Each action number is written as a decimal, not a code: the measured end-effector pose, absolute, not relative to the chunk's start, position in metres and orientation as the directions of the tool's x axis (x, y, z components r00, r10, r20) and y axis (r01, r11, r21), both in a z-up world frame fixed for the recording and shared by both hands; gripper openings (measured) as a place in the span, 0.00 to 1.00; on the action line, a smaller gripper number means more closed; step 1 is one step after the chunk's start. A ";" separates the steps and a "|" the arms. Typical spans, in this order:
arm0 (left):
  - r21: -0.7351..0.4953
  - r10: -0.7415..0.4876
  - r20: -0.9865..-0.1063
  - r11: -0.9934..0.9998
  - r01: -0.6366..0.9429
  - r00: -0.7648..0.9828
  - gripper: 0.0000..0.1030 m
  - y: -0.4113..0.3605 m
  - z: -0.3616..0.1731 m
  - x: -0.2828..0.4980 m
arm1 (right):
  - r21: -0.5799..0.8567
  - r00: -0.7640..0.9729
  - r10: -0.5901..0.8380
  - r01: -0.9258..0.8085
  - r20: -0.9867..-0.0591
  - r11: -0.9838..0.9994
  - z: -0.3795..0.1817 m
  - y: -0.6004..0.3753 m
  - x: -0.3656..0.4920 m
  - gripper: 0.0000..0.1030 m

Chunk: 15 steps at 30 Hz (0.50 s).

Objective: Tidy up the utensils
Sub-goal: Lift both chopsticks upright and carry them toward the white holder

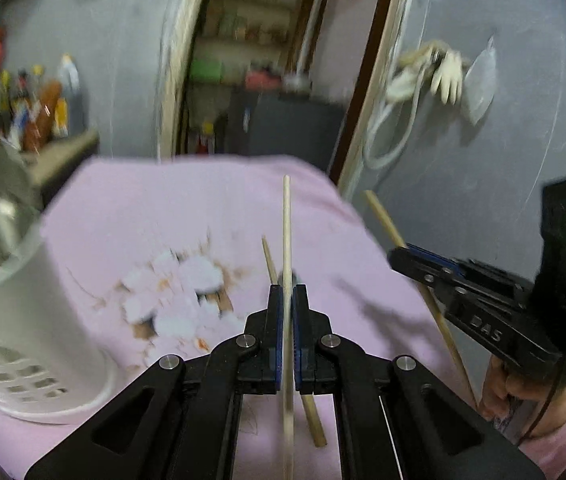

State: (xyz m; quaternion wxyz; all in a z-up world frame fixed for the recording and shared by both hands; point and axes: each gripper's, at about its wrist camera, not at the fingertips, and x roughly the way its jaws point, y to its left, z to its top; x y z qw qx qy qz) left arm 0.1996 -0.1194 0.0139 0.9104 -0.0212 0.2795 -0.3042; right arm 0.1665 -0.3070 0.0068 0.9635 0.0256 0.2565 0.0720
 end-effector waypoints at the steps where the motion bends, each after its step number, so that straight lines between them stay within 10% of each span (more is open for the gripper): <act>1: -0.207 -0.567 -0.460 0.817 0.539 0.684 0.02 -0.115 0.019 0.195 | 0.088 0.884 0.143 -0.116 -0.444 0.989 0.012 -0.305 0.158 0.05; 15: -0.093 -0.423 -0.007 0.902 0.421 0.906 0.02 -0.060 0.089 0.139 | -0.051 0.989 0.122 -0.118 0.080 0.992 0.087 -0.232 0.097 0.05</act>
